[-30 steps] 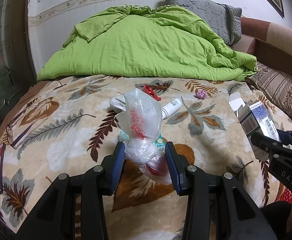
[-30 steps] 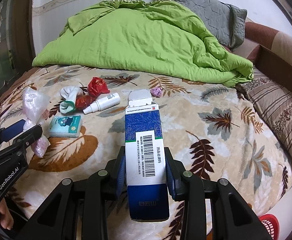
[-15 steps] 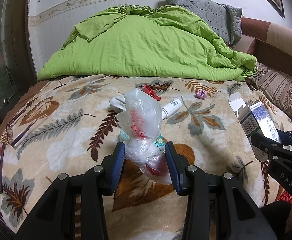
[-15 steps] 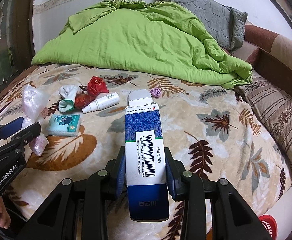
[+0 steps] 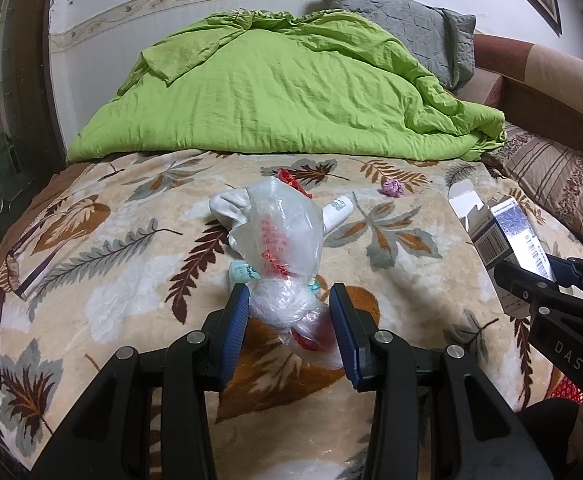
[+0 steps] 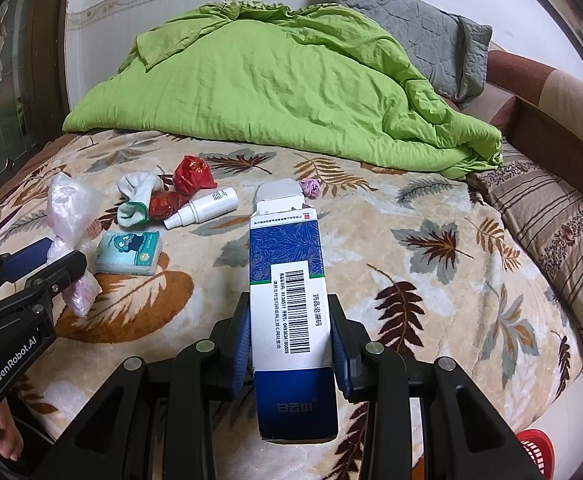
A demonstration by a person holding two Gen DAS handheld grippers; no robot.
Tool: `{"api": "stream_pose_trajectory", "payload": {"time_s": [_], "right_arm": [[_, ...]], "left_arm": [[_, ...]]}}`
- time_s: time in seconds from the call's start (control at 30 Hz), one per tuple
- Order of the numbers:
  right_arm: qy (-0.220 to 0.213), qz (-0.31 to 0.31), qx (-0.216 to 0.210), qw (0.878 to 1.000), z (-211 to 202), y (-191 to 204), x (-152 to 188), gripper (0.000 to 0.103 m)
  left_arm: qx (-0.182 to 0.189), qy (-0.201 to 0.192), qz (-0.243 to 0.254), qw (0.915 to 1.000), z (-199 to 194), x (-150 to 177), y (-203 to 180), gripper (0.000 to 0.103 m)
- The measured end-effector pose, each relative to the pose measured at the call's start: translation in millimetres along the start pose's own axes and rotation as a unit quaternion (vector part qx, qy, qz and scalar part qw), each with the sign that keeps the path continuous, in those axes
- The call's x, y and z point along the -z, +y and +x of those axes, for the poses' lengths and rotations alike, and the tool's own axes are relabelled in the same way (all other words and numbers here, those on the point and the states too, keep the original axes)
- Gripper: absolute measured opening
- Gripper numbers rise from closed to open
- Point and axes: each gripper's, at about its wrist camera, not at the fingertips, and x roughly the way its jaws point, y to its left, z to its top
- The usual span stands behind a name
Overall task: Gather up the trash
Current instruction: 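Carry both items to the red wastebasket and open both tools to drop them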
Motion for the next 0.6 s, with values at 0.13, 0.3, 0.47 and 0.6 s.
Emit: {"api": "stream_pose_trajectory", "payload": {"time_s": [0.13,0.3,0.47,0.6], "right_arm": [[-0.006,0.006,-0.008,1.0,-6,-1,-1,0.038],[0.002,0.025,-0.037,0.999,-19,-11,5,0.038],[0.006,0.055,-0.074,0.996,-42,-37,22,0.038],[0.01,0.084,-0.081,0.993,-63,-66,42,0.038]], "left_arm": [[0.007,-0.001,0.005,1.0,-1,-1,-1,0.04],[0.02,-0.004,0.02,0.9996,-10,-1,-11,0.04],[0.055,-0.007,0.034,0.9979,-28,-3,-28,0.04],[0.097,-0.002,0.048,0.9941,-44,-3,-51,0.04]]}}
